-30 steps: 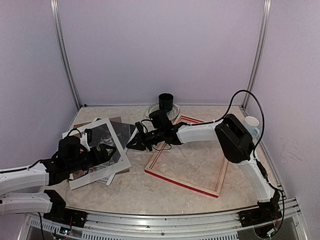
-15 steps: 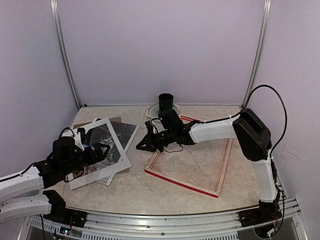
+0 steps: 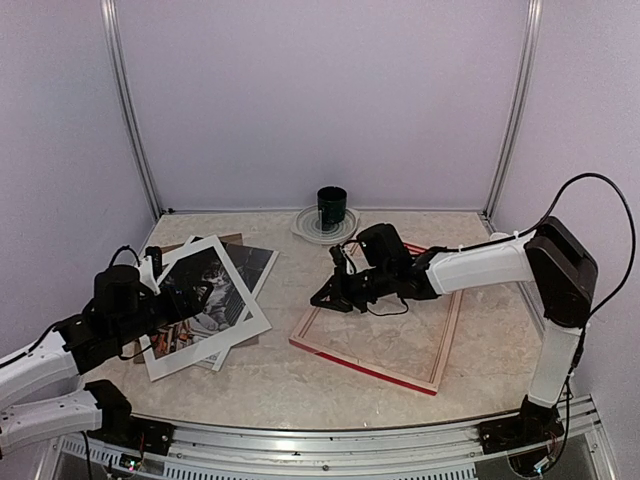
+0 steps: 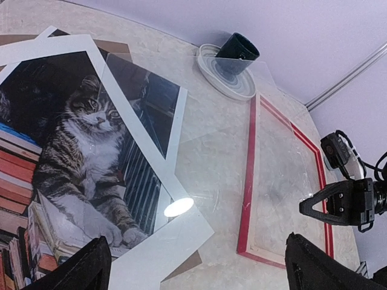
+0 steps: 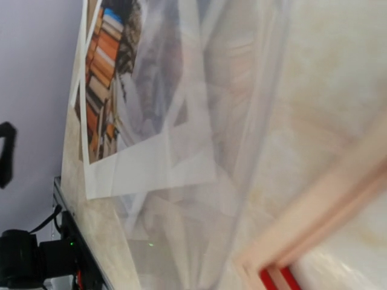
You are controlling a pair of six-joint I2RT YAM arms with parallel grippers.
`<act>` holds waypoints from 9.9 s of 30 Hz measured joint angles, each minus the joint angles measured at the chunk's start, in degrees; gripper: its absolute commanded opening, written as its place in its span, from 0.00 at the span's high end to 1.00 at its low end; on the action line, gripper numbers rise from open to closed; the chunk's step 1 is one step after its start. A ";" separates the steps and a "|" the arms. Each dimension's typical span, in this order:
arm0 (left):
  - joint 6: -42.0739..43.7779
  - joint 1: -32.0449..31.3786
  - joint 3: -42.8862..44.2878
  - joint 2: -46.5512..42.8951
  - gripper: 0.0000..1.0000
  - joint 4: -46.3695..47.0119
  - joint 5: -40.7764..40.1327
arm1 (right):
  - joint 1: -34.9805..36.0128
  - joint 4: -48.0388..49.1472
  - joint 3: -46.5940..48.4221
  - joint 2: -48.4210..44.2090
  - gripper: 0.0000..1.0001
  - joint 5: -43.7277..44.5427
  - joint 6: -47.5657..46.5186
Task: Put the photo into the frame
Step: Place the glass panel at the frame body.
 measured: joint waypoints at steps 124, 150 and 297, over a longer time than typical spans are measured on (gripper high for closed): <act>19.39 13.35 17.14 3.39 0.01 -13.55 8.96 | -23.06 -0.72 -50.03 -47.54 1.00 7.23 -1.25; 19.39 13.35 17.14 2.99 0.01 -13.55 8.96 | -23.82 -3.74 -50.18 -48.89 1.00 7.28 -1.53; 19.37 13.55 17.11 2.89 0.01 -13.49 9.20 | -24.79 -9.79 -49.07 -50.36 0.57 6.78 -13.51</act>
